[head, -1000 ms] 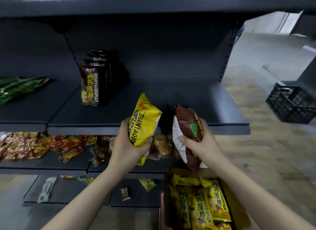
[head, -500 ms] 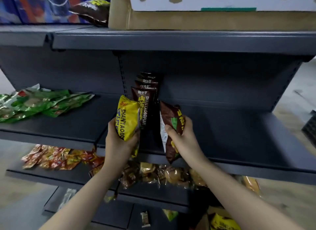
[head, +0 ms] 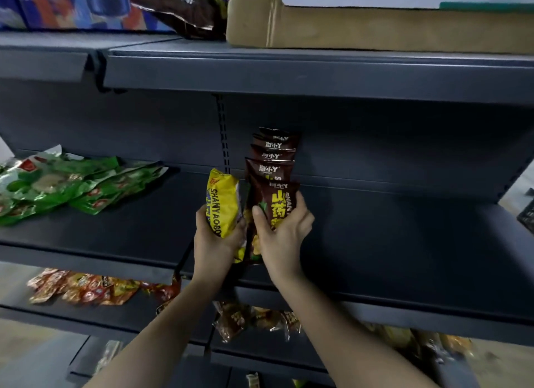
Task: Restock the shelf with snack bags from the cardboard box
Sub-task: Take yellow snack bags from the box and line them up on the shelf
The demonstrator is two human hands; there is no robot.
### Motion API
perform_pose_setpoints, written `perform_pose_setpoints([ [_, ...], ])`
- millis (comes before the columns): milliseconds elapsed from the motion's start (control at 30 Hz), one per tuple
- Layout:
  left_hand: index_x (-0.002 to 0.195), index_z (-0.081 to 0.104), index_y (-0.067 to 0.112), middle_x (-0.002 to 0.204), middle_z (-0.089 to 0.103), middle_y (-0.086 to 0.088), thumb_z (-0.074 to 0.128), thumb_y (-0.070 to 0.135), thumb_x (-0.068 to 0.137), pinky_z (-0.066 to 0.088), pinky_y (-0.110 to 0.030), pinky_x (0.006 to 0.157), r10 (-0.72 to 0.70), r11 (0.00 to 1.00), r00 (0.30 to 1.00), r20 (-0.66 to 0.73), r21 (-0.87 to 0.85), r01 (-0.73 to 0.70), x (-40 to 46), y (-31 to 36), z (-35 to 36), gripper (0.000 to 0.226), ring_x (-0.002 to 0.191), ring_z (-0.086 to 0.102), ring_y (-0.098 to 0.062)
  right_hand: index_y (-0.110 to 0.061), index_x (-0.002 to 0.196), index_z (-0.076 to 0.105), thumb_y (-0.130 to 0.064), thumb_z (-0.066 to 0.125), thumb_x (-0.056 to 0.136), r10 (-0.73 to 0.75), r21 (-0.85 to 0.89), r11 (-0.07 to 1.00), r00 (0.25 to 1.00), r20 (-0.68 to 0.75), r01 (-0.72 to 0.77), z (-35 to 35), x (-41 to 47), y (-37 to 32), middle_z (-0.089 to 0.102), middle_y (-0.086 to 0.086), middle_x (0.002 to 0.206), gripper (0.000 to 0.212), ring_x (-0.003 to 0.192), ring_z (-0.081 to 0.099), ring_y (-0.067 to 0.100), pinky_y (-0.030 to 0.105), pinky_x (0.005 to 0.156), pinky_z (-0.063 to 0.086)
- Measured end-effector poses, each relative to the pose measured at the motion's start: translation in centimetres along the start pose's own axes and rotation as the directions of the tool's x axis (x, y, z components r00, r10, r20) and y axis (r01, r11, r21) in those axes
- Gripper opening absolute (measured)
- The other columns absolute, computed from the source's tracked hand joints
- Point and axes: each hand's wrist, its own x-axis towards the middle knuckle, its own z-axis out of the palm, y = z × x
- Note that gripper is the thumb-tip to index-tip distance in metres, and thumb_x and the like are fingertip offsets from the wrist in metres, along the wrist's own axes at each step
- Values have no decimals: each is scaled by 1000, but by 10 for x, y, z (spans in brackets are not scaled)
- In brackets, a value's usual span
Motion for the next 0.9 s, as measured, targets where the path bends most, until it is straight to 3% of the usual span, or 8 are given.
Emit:
perform_pose_setpoints([
  [167,123,42,26,103,63,12,73,22,79,47,-17,73,-10,1000,999,32,10,10,-2,-7,0,54,91,62,4,-17,146,23,-35,69,82,37,91,994,982,188,-55,-2,3,6,31,1,132,81,125,27,8,25,103,28],
  [233,121,41,28,104,63,12,73,21,79,46,-15,72,-8,1000,999,41,14,7,-1,-7,0,53,93,62,3,-16,140,34,-27,72,80,35,67,996,972,232,-52,-8,8,11,37,-2,125,71,123,33,8,22,99,30],
  [367,120,42,28,104,62,12,74,23,78,49,-18,75,3,1000,1000,21,27,-3,-1,-9,1,54,93,61,1,-18,109,49,-26,73,80,0,86,996,979,202,-18,-11,9,15,57,-2,103,38,93,60,7,16,73,46],
  [433,120,42,25,102,62,11,74,24,78,48,-12,72,-3,1000,1000,-9,20,3,-1,-10,1,52,88,61,5,-20,108,46,-25,72,81,-4,114,993,995,102,-7,-5,7,16,61,1,101,38,89,62,8,12,68,47],
  [533,117,44,19,99,63,6,72,23,80,47,-7,66,-24,1000,998,-52,-17,23,0,-11,-1,47,81,61,7,-14,118,45,-25,72,80,31,124,992,998,-50,-24,13,4,15,54,3,110,48,101,59,16,22,80,51],
  [667,115,45,17,97,63,5,72,23,79,47,-6,64,-29,999,997,-74,-30,26,0,-12,-2,45,78,61,6,-6,135,34,-30,73,79,-43,-49,998,994,-105,38,27,1,12,36,-2,116,72,113,41,13,39,96,47],
  [800,118,44,17,100,64,4,73,24,79,48,-13,69,-29,999,997,-65,-35,27,0,-12,-2,49,87,63,-2,-12,147,19,-41,67,79,-164,-131,978,986,-9,162,8,-5,11,26,5,138,88,128,31,11,26,101,37],
  [900,120,41,21,103,63,6,72,24,80,48,-23,80,-26,999,998,-62,-47,23,-1,-10,-2,51,94,62,-6,-17,143,27,-42,55,84,-404,-260,869,907,122,422,-19,-7,16,23,-1,143,70,134,26,10,26,105,33],
])
